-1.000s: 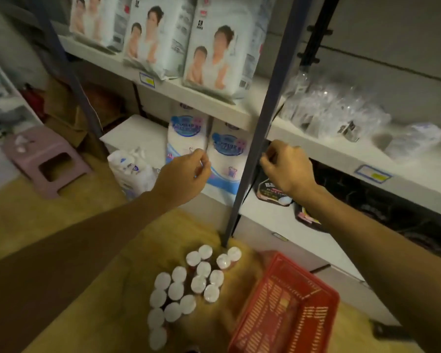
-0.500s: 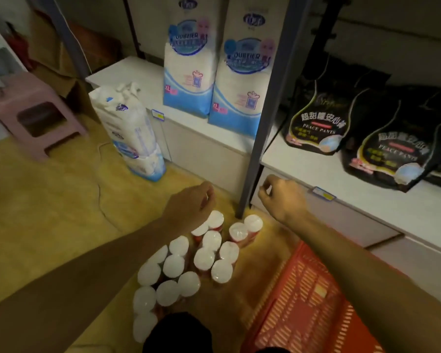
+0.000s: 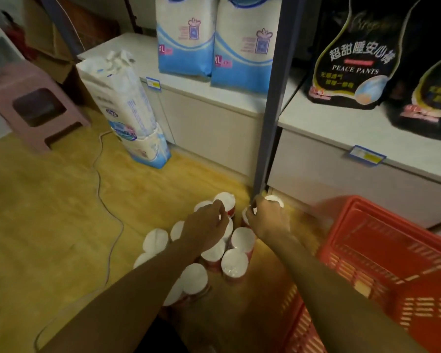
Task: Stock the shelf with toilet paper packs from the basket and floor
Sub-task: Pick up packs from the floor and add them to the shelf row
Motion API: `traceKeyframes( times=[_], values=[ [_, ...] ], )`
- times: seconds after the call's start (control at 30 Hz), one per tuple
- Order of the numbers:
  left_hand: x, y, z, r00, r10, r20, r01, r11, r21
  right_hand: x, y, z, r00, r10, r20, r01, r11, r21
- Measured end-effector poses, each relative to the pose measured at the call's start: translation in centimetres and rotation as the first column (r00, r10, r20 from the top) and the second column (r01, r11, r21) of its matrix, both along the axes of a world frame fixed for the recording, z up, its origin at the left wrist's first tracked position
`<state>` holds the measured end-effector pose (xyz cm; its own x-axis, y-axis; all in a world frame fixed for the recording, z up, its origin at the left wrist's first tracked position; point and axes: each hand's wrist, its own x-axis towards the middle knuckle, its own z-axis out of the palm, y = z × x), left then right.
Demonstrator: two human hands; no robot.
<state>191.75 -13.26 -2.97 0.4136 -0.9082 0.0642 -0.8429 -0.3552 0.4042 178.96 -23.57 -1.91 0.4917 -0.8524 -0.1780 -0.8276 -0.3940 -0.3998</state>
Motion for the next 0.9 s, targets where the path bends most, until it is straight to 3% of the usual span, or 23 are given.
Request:
traceKeyframes(
  times=[0.3, 0.77, 0.9],
  values=[
    [1.3, 2.4, -4.8, 0.991, -0.112, 0.069, 0.102, 0.985, 0.138, 0.8, 2.2, -6.4, 0.994, 0.100, -0.053, -0.096, 0.993, 0.075],
    [2.6, 1.9, -8.6, 0.979, -0.186, 0.088, 0.141, 0.917, 0.372, 2.0, 4.1, -9.6, 0.991, -0.075, -0.109, 0.093, 0.981, 0.171],
    [3.2, 1.4, -9.6, 0.983, -0.181, 0.003, 0.157, 0.857, 0.491, 2.0, 3.8, -10.4, 0.984, -0.124, -0.129, 0.148, 0.968, 0.200]
  ],
)
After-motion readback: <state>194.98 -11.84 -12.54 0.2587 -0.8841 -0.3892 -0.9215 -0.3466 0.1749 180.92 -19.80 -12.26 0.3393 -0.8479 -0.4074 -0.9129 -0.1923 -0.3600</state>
